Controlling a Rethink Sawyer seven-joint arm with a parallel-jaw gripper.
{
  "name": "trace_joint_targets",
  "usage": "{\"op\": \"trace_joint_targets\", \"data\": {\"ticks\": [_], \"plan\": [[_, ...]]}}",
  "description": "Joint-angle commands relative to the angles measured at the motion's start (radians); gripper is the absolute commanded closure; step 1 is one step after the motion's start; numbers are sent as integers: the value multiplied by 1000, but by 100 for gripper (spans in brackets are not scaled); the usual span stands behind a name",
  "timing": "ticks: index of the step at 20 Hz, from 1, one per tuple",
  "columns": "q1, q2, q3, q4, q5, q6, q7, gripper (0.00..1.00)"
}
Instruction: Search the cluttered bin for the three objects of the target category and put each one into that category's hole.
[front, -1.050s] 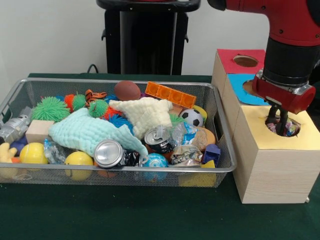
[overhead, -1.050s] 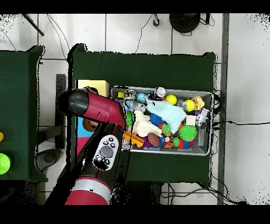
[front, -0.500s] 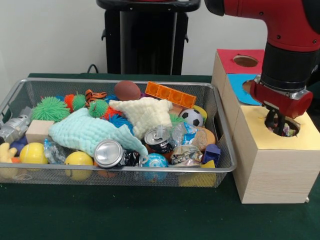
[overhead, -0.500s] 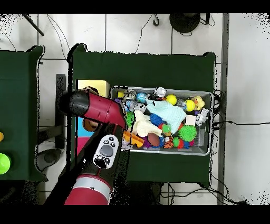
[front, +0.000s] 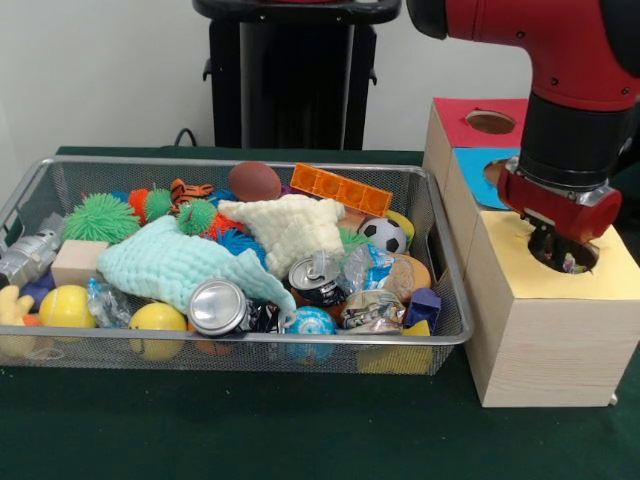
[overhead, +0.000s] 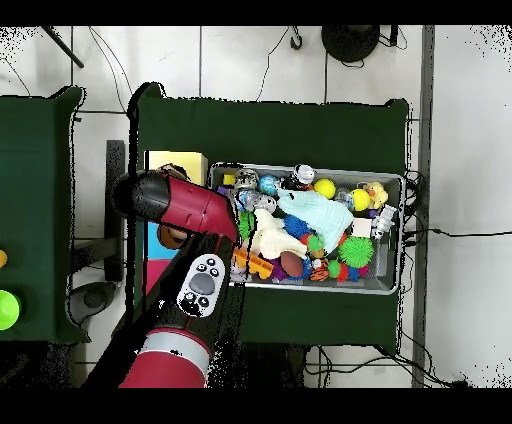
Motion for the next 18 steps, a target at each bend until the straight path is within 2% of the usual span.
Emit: {"op": "trace_joint_targets", "data": {"ticks": [1,2,3,5,7,10,18], "plan": [[-21,84,72,82,-7,-40,182,100],[-15,86,64,80,-9,-47,186,100],[-10,89,56,78,-11,-55,190,0],[-9,86,57,85,-5,-54,194,0],[-1,91,45,77,0,-10,210,0],[41,106,-16,41,-10,54,252,0],[20,92,16,55,0,44,218,0]]}}
